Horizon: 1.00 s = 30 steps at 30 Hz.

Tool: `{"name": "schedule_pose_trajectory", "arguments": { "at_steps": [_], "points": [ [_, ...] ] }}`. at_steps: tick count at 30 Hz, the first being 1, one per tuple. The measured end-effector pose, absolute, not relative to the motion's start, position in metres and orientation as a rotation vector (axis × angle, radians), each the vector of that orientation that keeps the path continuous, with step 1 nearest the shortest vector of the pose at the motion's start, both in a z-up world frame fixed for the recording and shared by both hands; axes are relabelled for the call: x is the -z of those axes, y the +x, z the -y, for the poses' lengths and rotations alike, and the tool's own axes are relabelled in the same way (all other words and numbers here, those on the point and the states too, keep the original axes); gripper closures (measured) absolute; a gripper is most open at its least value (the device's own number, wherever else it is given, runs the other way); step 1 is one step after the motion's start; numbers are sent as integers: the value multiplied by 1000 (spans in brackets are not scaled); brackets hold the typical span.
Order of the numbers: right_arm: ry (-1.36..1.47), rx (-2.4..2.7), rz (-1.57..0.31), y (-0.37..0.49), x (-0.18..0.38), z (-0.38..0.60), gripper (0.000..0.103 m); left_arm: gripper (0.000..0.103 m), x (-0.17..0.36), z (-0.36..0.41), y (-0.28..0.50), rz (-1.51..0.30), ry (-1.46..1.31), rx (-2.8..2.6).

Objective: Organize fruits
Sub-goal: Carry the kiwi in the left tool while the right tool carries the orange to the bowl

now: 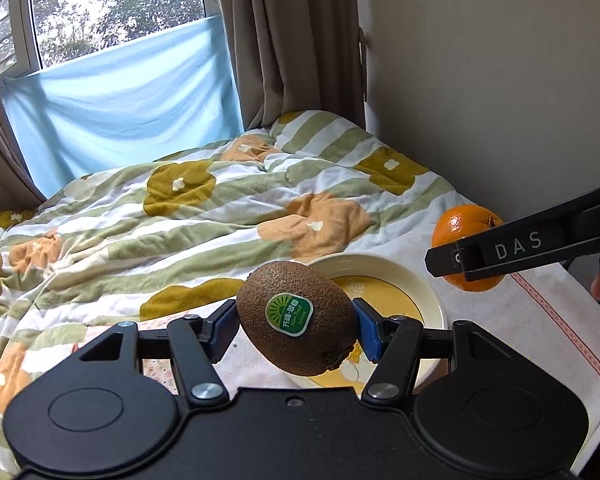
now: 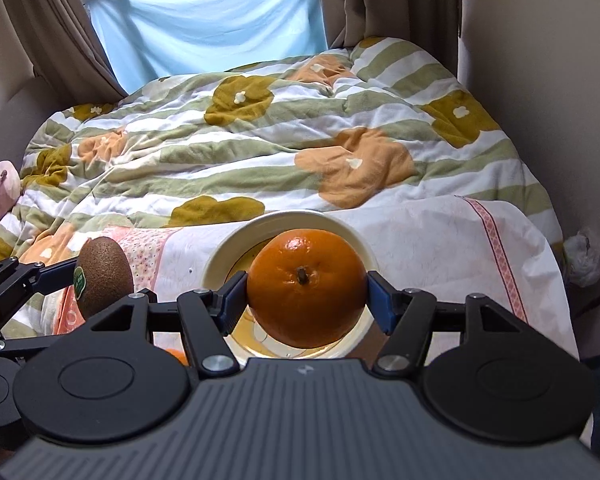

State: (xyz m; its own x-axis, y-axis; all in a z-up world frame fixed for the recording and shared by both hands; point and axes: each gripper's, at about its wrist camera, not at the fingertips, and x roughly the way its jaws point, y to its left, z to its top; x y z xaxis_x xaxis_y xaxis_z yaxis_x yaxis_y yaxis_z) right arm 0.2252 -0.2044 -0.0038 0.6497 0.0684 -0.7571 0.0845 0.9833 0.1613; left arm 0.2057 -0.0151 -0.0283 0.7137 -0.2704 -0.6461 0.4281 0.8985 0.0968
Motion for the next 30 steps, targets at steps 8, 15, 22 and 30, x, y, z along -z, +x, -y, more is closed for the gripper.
{"name": "schedule_pose_trajectory", "arguments": {
  "at_steps": [8,15,22,30],
  "points": [
    [142,-98,-932,299,38,240,25,38,73,63,269,-761,276,345],
    [129,-154,-997,341,75,253,25,38,118,91,308,-818,336,322],
    [158,-162,-1022,351,90,261,25,38,144,109,323,-859,407,338],
    [180,-140,-1033,353,95,270,25,30,151,116,322,-864,448,375]
  ]
}}
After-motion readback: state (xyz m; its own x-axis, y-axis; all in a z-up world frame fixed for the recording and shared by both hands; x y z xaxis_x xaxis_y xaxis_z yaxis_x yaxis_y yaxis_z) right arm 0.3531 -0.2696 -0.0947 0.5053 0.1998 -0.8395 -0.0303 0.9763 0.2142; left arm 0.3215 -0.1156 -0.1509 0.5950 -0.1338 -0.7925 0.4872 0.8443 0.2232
